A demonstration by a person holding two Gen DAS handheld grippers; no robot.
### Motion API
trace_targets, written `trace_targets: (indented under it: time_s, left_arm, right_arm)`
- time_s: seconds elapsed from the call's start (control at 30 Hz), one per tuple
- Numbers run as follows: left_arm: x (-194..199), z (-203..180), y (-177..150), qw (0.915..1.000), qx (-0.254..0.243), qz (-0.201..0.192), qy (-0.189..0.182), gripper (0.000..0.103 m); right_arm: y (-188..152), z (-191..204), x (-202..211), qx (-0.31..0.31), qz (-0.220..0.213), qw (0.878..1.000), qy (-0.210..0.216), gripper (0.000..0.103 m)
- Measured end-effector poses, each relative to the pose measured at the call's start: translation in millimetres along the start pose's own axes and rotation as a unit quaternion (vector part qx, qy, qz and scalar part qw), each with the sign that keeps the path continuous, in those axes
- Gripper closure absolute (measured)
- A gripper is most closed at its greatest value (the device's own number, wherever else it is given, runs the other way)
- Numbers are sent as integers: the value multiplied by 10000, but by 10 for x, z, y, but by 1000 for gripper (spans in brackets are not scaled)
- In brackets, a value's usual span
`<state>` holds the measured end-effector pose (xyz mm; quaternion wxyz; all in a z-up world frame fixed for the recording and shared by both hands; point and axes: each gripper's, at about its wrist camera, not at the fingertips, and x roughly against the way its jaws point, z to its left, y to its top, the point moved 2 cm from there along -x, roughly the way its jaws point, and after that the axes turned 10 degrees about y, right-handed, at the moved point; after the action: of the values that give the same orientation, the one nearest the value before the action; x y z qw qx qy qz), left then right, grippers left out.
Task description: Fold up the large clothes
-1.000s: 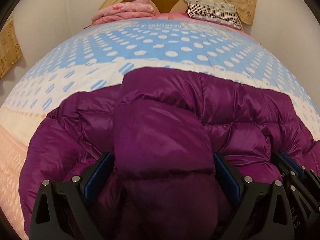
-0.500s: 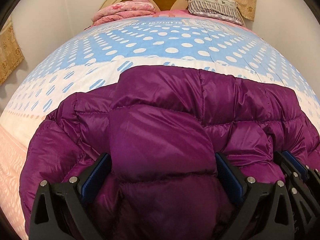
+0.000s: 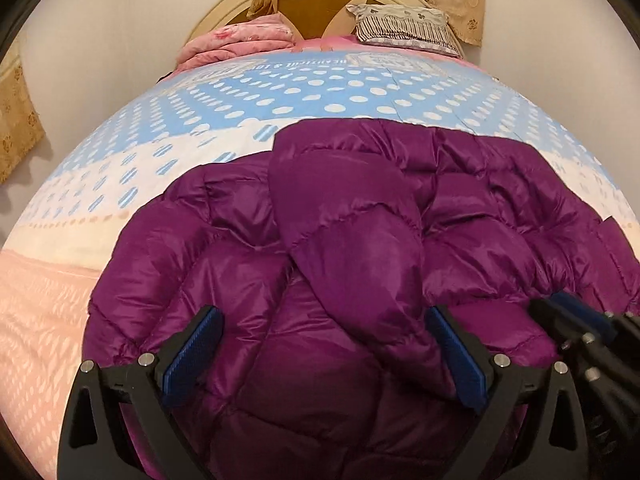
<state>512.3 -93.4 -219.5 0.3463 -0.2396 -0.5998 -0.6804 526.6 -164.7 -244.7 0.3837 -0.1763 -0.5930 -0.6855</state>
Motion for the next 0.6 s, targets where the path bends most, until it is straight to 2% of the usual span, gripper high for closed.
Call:
trace_targets:
  time_s: [0.23, 0.6]
  left_arm:
    - [-75, -64, -22, 9998, -106, 55, 126, 1]
    - [-96, -73, -20, 9999, -64, 80, 85, 1]
  right_arm:
    - [-44, -64, -72, 47, -99, 9999, -47, 79]
    - [-73, -37, -61, 64, -144, 9999, -68, 79]
